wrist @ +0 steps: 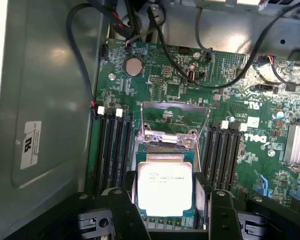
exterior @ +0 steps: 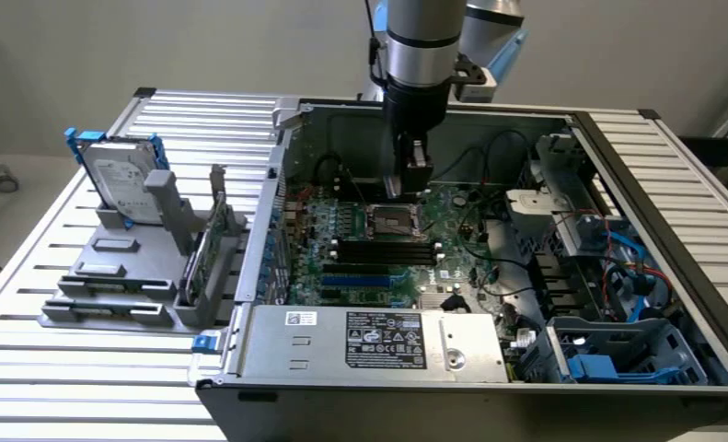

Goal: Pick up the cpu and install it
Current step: 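Place the cpu into insertion slot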

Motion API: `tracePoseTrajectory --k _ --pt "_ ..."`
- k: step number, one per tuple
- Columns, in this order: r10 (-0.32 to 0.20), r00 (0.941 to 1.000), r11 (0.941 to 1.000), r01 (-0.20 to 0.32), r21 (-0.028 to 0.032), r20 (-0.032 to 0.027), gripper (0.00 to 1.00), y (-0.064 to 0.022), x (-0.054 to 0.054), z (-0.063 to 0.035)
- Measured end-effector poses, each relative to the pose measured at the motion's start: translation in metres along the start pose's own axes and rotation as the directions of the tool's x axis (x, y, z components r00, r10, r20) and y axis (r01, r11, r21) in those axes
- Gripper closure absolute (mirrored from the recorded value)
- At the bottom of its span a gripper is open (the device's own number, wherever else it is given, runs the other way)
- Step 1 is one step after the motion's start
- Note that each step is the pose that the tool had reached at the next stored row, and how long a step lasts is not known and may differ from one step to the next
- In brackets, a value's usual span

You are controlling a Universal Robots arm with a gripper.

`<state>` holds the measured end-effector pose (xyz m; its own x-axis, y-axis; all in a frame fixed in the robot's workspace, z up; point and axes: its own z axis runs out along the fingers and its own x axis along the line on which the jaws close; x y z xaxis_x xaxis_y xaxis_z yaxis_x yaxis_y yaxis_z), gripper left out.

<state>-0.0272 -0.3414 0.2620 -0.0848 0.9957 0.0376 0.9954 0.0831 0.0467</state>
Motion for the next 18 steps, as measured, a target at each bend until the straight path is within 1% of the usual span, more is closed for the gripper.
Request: tracePoseTrajectory --k 4,6,9,12,15,16,18 --pt "0.049 0.9988 0.9988 -0.049 -0.0017 0.0055 0.45 -0.0009 0.001 0.0072" --pt "0.06 0.9982 0.9982 -0.06 -0.002 0.008 0.45 -0.003 0.001 0.0107" --pt "0.069 0.9976 0.9976 -0.069 -0.0025 0.0096 0.45 -0.0084 0.001 0.016" --pt "0.076 0.997 0.9971 -0.076 -0.0028 0.0099 0.45 -0.0129 0.001 0.0211" --pt "0.084 0.9964 0.9964 -0.084 -0.0031 0.0094 0.45 -0.0144 0.001 0.0263" --pt "0.087 0.9962 0.9962 -0.087 -0.0033 0.0088 0.45 -0.0146 0.001 0.0279" --pt "0.09 0.996 0.996 -0.09 -0.0043 0.0054 0.45 -0.0148 0.0 0.0306"
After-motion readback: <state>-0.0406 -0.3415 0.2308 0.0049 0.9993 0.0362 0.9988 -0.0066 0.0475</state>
